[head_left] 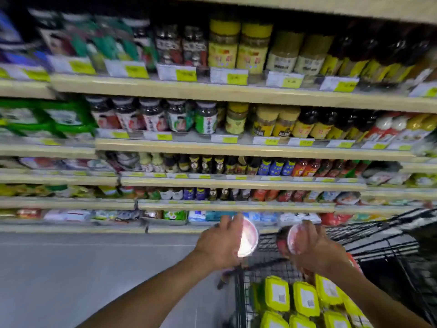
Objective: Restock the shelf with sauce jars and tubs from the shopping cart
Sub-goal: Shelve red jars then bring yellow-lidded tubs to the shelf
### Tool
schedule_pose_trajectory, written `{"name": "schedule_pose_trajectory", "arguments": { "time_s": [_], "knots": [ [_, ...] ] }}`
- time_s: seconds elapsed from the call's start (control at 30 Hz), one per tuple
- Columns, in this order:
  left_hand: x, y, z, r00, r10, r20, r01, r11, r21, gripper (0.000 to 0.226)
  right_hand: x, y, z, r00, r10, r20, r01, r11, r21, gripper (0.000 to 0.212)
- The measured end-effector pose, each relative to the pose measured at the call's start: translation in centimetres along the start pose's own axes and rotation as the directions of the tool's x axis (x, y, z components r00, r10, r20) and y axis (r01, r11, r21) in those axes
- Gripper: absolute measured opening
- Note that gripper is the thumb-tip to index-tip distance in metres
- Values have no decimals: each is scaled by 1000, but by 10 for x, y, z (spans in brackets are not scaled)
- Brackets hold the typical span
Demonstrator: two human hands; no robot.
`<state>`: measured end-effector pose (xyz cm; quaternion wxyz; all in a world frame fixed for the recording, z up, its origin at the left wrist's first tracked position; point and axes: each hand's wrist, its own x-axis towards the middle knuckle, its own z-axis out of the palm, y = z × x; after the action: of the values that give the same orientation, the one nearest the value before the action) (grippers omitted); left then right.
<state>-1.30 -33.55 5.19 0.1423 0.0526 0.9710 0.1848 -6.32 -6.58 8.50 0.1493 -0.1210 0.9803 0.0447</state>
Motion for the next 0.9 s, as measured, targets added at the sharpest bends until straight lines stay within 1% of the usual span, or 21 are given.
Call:
{"name": "schedule_pose_trajectory", "arguments": {
  "time_s": [0.07, 0.1, 0.2, 0.23, 0.3, 0.4, 0.47, 0.5, 0.53, 0.57, 0.63, 0.7, 0.77, 0.8, 0.83, 0.9],
  "knots": [
    [-34, -23, -31, 996, -32, -79, 30, 999, -22, 113, -17, -38, -35, 1000, 14, 0, -14, 998, 68, 92],
    [-51, -36, -44, 992, -51, -119, 46, 998, -40, 113, -24, -56, -52, 1000, -1, 3, 1, 998, 63, 93],
    [-104, -78, -83, 970, -100, -223, 88, 994, -63, 111, -41, -106, -93, 998, -14, -66, 21, 995, 95, 115],
    [-122, -92, -95, 961, -117, -251, 104, 992, -66, 112, -46, -124, -104, 996, -28, -91, 36, 995, 90, 119],
    [-157, -121, -119, 936, -154, -315, 139, 988, -71, 115, -57, -163, -125, 988, -85, -126, 96, 992, 84, 123],
    [-211, -163, -148, 889, -205, -409, 185, 979, -90, 116, -74, -223, -158, 968, -180, -178, 189, 981, 38, 137],
    [-246, -188, -165, 853, -242, -462, 218, 970, -105, 117, -87, -265, -176, 940, -248, -233, 241, 969, -59, 132],
    [-264, -200, -174, 836, -261, -482, 234, 965, -117, 118, -95, -287, -186, 922, -280, -269, 255, 959, -125, 123],
    [-281, -212, -182, 817, -282, -503, 249, 959, -133, 118, -101, -308, -196, 907, -291, -304, 255, 955, -154, 114],
    [-297, -222, -190, 797, -303, -522, 259, 953, -157, 118, -106, -327, -205, 895, -294, -336, 262, 955, -138, 111],
    [-327, -239, -206, 757, -342, -557, 263, 940, -219, 116, -109, -358, -219, 870, -310, -383, 298, 950, -92, 111],
    [-350, -254, -220, 719, -365, -592, 243, 929, -277, 114, -105, -382, -230, 838, -340, -427, 333, 938, -94, 106],
    [-368, -267, -233, 683, -394, -614, 230, 915, -332, 117, -100, -405, -243, 799, -398, -450, 398, 912, -99, 103],
    [-375, -272, -239, 664, -412, -624, 227, 906, -357, 120, -96, -417, -249, 779, -431, -456, 440, 893, -92, 105],
    [-382, -278, -244, 644, -430, -632, 227, 897, -379, 122, -92, -429, -255, 770, -453, -449, 479, 876, -63, 108],
    [-393, -288, -255, 608, -458, -648, 223, 882, -414, 122, -82, -454, -267, 781, -473, -407, 549, 831, 89, 105]
  ]
}}
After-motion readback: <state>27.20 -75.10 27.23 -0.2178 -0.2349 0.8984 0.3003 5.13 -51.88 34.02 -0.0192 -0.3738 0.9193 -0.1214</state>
